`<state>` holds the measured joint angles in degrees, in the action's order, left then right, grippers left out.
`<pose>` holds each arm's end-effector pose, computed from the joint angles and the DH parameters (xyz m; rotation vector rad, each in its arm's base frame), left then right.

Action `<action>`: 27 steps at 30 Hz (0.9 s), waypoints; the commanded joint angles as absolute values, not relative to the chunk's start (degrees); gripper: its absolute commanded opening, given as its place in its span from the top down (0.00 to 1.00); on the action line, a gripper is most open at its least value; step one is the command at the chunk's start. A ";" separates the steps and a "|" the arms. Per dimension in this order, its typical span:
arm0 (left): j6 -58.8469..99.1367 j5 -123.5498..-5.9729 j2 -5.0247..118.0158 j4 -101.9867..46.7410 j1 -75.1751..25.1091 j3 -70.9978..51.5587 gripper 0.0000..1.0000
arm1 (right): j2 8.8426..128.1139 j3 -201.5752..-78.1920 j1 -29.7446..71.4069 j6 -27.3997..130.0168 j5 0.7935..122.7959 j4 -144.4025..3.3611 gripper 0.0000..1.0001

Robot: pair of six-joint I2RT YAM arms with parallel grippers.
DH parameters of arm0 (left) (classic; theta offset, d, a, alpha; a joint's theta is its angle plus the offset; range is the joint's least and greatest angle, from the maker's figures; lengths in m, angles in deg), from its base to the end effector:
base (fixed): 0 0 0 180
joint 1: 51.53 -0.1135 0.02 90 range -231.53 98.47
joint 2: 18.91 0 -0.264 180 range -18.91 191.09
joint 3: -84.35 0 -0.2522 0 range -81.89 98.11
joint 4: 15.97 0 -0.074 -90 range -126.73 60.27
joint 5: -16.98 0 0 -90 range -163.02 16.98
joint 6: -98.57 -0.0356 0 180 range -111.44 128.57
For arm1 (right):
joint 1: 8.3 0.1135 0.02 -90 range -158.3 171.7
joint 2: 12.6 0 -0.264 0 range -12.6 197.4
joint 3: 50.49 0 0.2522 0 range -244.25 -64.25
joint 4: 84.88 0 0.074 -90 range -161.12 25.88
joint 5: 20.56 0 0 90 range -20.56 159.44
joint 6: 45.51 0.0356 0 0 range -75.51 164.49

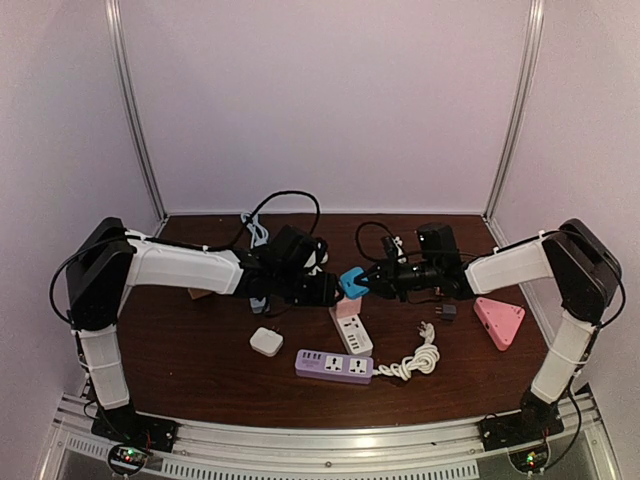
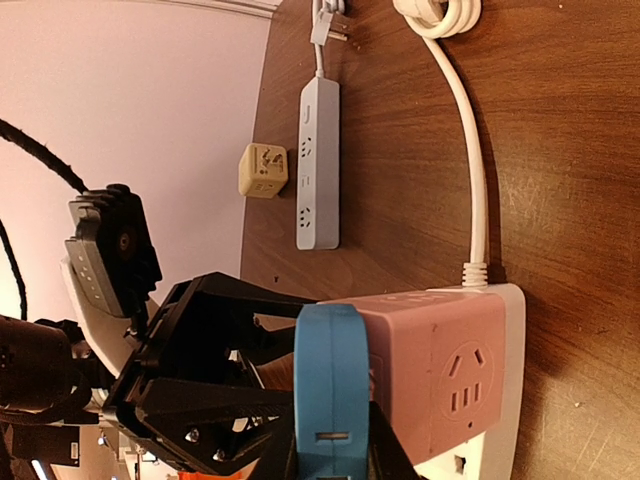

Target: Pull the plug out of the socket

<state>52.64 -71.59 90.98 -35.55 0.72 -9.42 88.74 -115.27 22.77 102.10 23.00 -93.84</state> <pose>0.2568 -0.3331 0.1855 0.1911 2.4837 -0.8231 0.2966 0.2088 0.1765 -0.0541 2.3936 1.6919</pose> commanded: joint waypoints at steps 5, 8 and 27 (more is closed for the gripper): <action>51.89 -75.00 94.81 -43.37 0.45 -10.17 0.45 | 85.09 -117.45 22.46 100.95 22.30 -90.59 0.98; 51.74 -75.05 94.84 -43.65 0.50 -10.09 0.45 | 85.04 -117.69 22.46 100.83 22.41 -90.36 0.98; 52.19 -76.02 94.85 -44.57 0.44 -10.21 0.45 | 83.25 -119.00 22.47 100.13 22.59 -88.54 0.98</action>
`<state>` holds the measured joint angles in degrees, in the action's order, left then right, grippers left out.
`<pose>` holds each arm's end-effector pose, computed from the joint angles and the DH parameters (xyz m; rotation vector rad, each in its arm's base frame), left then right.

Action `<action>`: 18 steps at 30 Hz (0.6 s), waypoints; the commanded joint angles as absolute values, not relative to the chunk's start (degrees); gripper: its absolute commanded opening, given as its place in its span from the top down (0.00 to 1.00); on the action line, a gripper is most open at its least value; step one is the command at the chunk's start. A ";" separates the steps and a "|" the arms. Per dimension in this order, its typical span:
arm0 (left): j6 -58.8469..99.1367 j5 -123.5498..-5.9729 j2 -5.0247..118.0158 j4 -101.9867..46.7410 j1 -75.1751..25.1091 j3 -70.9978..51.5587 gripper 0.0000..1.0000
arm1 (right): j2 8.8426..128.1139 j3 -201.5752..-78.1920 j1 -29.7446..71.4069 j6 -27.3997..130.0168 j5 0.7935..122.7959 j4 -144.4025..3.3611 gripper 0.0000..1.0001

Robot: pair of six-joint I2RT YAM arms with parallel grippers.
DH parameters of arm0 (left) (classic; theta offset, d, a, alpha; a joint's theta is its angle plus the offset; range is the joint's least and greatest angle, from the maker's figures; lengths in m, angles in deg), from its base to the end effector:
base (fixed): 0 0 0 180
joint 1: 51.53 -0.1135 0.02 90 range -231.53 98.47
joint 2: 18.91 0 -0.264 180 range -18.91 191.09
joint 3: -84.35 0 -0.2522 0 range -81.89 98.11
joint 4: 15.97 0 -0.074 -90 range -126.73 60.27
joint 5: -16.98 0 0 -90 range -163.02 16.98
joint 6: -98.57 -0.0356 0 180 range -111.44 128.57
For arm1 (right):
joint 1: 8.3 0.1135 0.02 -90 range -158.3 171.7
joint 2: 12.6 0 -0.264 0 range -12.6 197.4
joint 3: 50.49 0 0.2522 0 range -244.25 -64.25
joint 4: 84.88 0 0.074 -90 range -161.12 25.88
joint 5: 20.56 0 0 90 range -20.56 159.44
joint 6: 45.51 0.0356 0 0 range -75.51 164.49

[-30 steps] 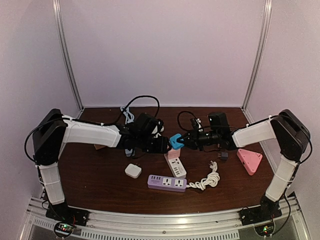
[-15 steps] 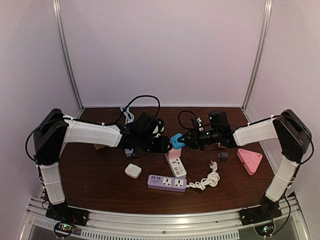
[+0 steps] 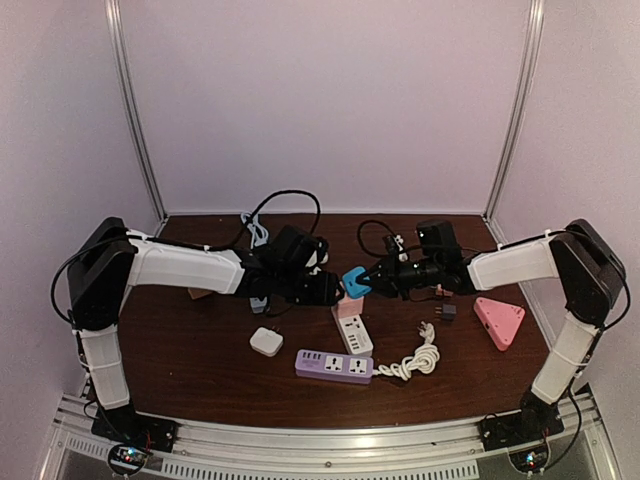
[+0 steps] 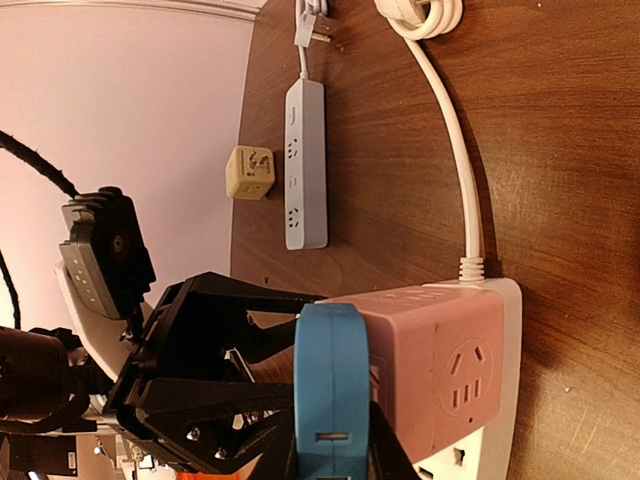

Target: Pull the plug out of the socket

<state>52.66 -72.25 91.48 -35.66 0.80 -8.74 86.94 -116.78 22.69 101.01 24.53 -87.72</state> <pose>0.2583 -0.3353 0.1855 0.1858 2.4784 -0.8136 0.2959 0.2070 0.1853 -0.0233 2.4327 1.6442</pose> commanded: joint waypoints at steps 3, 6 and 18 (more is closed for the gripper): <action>52.18 -76.20 94.83 -44.58 0.50 -10.17 0.45 | 82.59 -118.92 22.43 99.96 22.63 -88.30 0.97; 52.45 -76.43 94.88 -44.57 0.49 -10.26 0.45 | 81.77 -118.92 22.46 99.60 22.90 -87.70 0.97; 52.42 -76.05 94.88 -44.43 0.50 -9.91 0.45 | 80.33 -119.12 22.39 99.47 23.94 -86.51 0.97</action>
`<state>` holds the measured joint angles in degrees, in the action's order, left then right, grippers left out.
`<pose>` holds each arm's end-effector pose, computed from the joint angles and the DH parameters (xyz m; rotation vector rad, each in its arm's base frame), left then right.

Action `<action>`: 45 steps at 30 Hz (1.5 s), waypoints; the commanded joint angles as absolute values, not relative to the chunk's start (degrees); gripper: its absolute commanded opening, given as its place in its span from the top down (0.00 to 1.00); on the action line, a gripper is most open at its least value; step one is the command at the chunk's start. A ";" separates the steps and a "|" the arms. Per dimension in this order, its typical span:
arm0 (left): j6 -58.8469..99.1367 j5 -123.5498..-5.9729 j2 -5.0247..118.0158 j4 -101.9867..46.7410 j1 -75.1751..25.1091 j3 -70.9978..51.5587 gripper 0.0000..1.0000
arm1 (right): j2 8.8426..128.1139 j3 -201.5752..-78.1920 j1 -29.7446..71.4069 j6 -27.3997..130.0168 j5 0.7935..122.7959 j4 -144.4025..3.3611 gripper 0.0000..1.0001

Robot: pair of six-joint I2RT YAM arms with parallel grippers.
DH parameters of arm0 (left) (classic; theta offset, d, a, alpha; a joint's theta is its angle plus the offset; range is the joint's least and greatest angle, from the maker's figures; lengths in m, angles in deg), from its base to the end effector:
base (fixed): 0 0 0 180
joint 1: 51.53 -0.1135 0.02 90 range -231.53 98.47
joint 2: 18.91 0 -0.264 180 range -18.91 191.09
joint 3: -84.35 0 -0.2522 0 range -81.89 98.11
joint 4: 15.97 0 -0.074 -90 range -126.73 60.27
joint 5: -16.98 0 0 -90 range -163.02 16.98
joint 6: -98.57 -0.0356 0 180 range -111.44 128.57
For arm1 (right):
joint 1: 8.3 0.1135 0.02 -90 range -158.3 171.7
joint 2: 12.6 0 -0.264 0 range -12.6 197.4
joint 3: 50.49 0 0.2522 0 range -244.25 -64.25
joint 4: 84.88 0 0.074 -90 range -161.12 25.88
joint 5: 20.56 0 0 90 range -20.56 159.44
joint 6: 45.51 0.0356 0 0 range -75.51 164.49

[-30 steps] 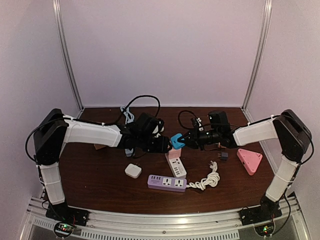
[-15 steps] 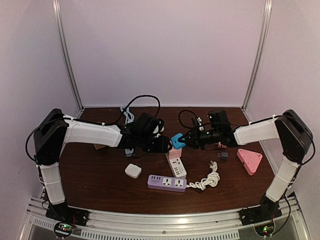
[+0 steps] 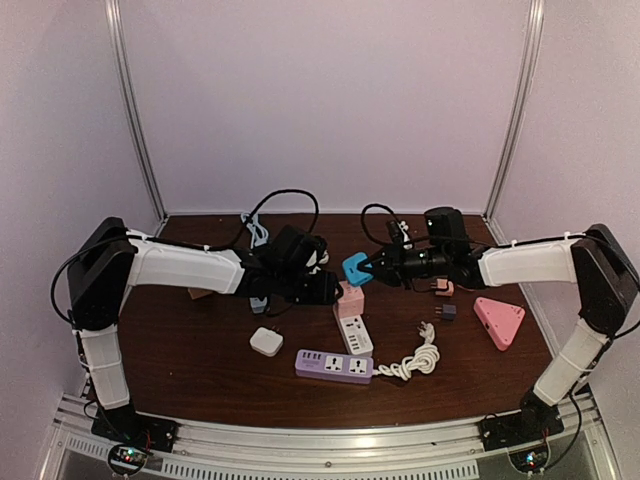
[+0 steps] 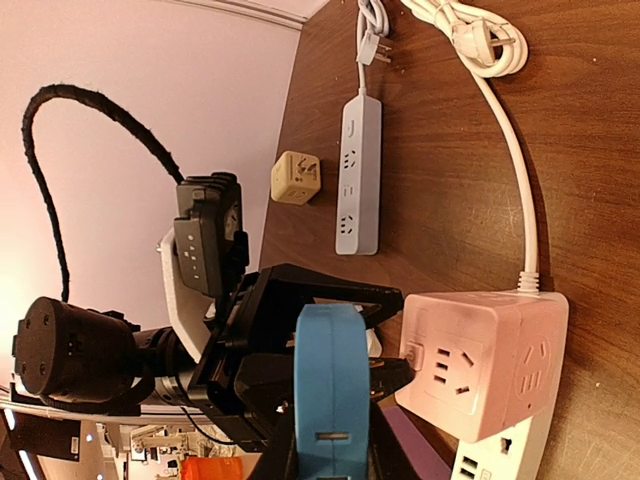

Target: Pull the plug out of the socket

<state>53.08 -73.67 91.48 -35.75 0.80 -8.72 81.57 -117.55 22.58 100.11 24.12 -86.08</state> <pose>0.2589 -0.3347 0.1855 0.1628 2.4717 -0.7917 0.2898 0.2028 0.2186 -0.0931 2.3433 1.6631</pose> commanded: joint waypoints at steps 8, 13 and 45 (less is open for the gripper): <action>49.75 -74.12 94.22 -46.37 1.25 -4.40 0.45 | 78.52 -120.94 18.03 92.52 30.57 -75.07 0.98; 49.08 -73.54 92.00 -46.72 1.73 -1.68 0.43 | 78.71 -123.18 15.87 86.27 37.70 -66.13 0.97; 49.39 -74.00 70.68 -42.15 -2.66 -19.21 0.41 | 99.76 -144.15 17.82 74.09 73.28 -42.86 0.83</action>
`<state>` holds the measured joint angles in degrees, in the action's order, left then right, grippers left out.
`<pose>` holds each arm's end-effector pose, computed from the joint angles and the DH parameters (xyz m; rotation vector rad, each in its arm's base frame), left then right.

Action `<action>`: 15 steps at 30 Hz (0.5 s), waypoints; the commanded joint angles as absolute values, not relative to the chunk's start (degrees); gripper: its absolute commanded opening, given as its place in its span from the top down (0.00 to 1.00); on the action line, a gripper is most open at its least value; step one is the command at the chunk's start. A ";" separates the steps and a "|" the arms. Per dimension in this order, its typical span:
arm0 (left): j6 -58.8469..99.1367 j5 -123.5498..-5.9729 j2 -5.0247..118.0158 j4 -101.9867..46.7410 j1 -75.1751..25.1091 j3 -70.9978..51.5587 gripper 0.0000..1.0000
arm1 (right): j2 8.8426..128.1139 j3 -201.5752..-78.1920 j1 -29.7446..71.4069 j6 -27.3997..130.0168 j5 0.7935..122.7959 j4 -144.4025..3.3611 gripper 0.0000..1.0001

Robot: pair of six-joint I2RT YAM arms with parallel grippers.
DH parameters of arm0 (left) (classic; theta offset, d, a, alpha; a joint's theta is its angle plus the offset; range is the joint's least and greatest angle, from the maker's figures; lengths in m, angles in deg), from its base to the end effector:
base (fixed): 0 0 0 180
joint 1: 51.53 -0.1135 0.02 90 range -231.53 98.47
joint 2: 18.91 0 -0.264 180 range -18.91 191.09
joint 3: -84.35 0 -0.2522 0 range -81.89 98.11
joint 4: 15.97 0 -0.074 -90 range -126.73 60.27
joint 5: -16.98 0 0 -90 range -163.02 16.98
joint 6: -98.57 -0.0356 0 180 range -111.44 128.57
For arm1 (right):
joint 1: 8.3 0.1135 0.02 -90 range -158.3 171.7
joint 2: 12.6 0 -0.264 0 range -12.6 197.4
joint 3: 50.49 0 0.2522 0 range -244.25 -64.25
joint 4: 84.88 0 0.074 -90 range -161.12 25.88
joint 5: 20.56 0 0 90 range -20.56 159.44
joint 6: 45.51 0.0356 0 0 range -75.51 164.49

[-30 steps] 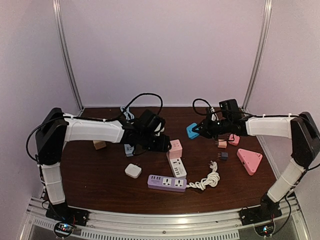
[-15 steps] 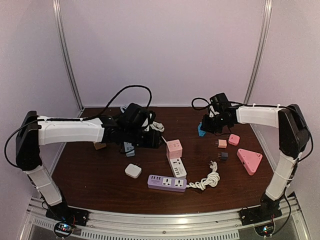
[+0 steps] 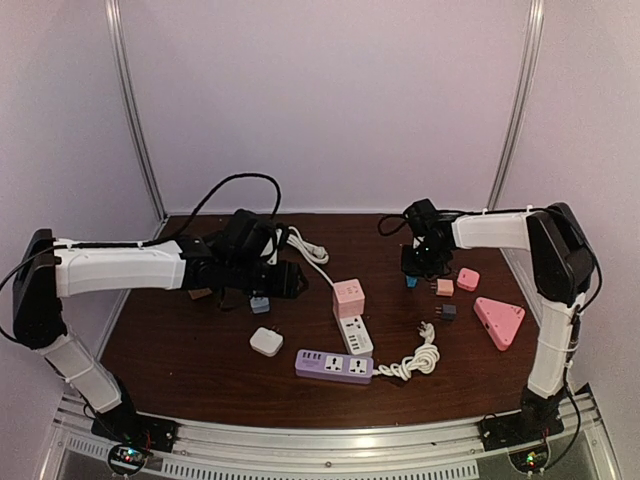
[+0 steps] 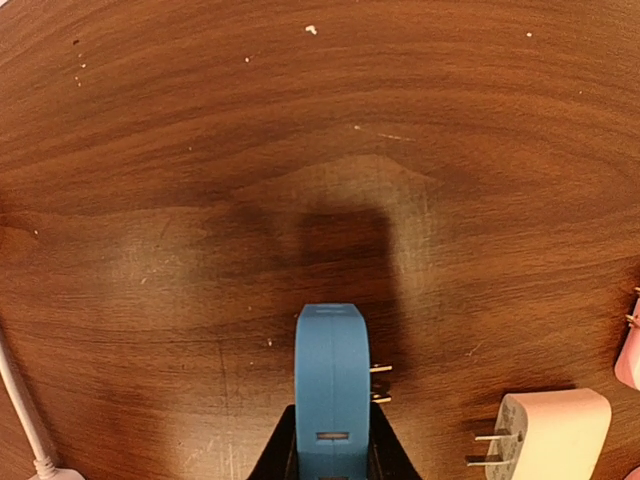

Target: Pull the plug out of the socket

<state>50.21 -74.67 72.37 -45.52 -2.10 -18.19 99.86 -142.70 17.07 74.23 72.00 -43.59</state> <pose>0.2287 -0.2655 0.2419 0.1515 2.4492 -0.7300 0.3709 0.1741 0.1739 0.1169 2.6665 0.2602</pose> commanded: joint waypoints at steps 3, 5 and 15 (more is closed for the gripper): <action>49.41 -73.88 70.42 -42.10 -2.67 -19.31 0.41 | 99.94 -144.01 18.13 74.41 72.28 -42.95 0.78; 49.48 -73.90 70.04 -42.18 -2.67 -19.44 0.41 | 99.79 -143.89 18.39 74.54 71.92 -43.06 0.75; 50.00 -74.23 69.01 -42.24 -2.73 -20.28 0.41 | 97.85 -144.41 20.82 74.94 69.59 -43.05 0.59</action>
